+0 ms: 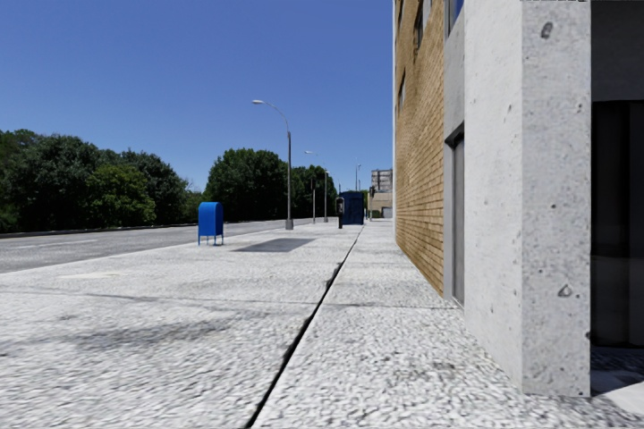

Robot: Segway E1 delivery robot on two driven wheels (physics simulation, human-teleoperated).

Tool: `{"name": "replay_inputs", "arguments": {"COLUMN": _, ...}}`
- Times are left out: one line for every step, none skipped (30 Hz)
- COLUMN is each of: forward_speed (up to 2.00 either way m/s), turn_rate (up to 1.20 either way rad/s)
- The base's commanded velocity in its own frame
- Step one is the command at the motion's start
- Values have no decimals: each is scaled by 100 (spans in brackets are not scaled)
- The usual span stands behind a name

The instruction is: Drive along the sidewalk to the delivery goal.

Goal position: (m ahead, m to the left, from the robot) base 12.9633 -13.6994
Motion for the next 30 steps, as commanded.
{"name": "replay_inputs", "arguments": {"forward_speed": 200, "turn_rate": 0}}
{"name": "replay_inputs", "arguments": {"forward_speed": 200, "turn_rate": 0}}
{"name": "replay_inputs", "arguments": {"forward_speed": 200, "turn_rate": 0}}
{"name": "replay_inputs", "arguments": {"forward_speed": 200, "turn_rate": 0}}
{"name": "replay_inputs", "arguments": {"forward_speed": 200, "turn_rate": 0}}
{"name": "replay_inputs", "arguments": {"forward_speed": 200, "turn_rate": 0}}
{"name": "replay_inputs", "arguments": {"forward_speed": 200, "turn_rate": 0}}
{"name": "replay_inputs", "arguments": {"forward_speed": 200, "turn_rate": 0}}
{"name": "replay_inputs", "arguments": {"forward_speed": 200, "turn_rate": 0}}
{"name": "replay_inputs", "arguments": {"forward_speed": 200, "turn_rate": 0}}
{"name": "replay_inputs", "arguments": {"forward_speed": 200, "turn_rate": 0}}
{"name": "replay_inputs", "arguments": {"forward_speed": 200, "turn_rate": 0}}
{"name": "replay_inputs", "arguments": {"forward_speed": 200, "turn_rate": 0}}
{"name": "replay_inputs", "arguments": {"forward_speed": 200, "turn_rate": 0}}
{"name": "replay_inputs", "arguments": {"forward_speed": 200, "turn_rate": 0}}
{"name": "replay_inputs", "arguments": {"forward_speed": 200, "turn_rate": 0}}
{"name": "replay_inputs", "arguments": {"forward_speed": 200, "turn_rate": 0}}
{"name": "replay_inputs", "arguments": {"forward_speed": 200, "turn_rate": 0}}
{"name": "replay_inputs", "arguments": {"forward_speed": 200, "turn_rate": 0}}
{"name": "replay_inputs", "arguments": {"forward_speed": 200, "turn_rate": 0}}
{"name": "replay_inputs", "arguments": {"forward_speed": 200, "turn_rate": 0}}
{"name": "replay_inputs", "arguments": {"forward_speed": 200, "turn_rate": 0}}
{"name": "replay_inputs", "arguments": {"forward_speed": 200, "turn_rate": 0}}
{"name": "replay_inputs", "arguments": {"forward_speed": 200, "turn_rate": 0}}
{"name": "replay_inputs", "arguments": {"forward_speed": 200, "turn_rate": 0}}
{"name": "replay_inputs", "arguments": {"forward_speed": 200, "turn_rate": 0}}
{"name": "replay_inputs", "arguments": {"forward_speed": 200, "turn_rate": 0}}
{"name": "replay_inputs", "arguments": {"forward_speed": 200, "turn_rate": 0}}
{"name": "replay_inputs", "arguments": {"forward_speed": 200, "turn_rate": 0}}
{"name": "replay_inputs", "arguments": {"forward_speed": 200, "turn_rate": 0}}
